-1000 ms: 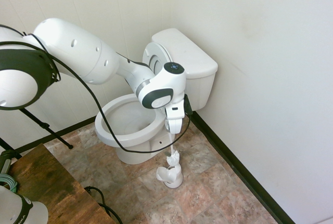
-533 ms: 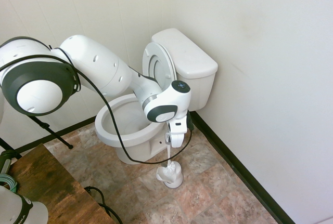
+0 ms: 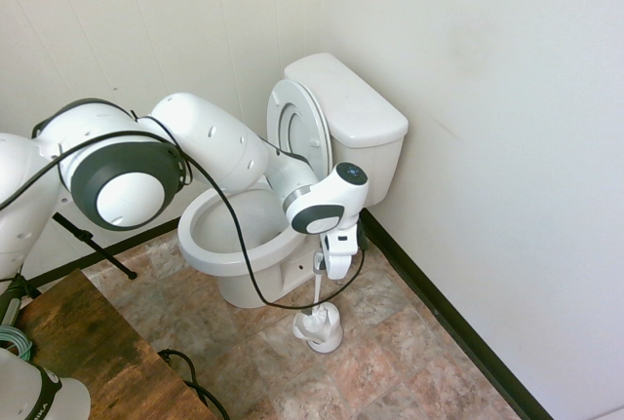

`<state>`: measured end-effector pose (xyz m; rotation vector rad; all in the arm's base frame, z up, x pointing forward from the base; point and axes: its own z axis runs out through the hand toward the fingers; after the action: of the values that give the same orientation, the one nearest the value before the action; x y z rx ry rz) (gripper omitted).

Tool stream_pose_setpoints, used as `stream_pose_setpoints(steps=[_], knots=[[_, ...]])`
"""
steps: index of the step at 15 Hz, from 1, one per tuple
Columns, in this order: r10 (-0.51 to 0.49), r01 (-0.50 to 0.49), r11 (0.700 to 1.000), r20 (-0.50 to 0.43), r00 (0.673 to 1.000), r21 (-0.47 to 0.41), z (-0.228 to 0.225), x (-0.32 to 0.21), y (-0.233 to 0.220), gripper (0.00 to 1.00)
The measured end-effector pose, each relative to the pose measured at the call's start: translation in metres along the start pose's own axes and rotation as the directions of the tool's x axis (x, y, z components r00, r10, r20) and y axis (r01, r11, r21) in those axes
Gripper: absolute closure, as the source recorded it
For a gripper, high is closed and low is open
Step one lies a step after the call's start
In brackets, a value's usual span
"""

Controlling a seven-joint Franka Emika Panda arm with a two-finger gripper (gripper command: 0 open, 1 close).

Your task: Clean the toilet

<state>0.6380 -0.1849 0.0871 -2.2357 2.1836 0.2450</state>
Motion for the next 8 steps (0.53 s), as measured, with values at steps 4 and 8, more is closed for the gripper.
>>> stream_pose_setpoints(steps=[4,8], knots=[[0.016,-0.014,0.999,0.036,0.999,-0.039,0.035,0.023,-0.027,1.00],[0.033,-0.029,0.997,0.055,0.998,-0.066,0.069,0.041,-0.045,1.00]])
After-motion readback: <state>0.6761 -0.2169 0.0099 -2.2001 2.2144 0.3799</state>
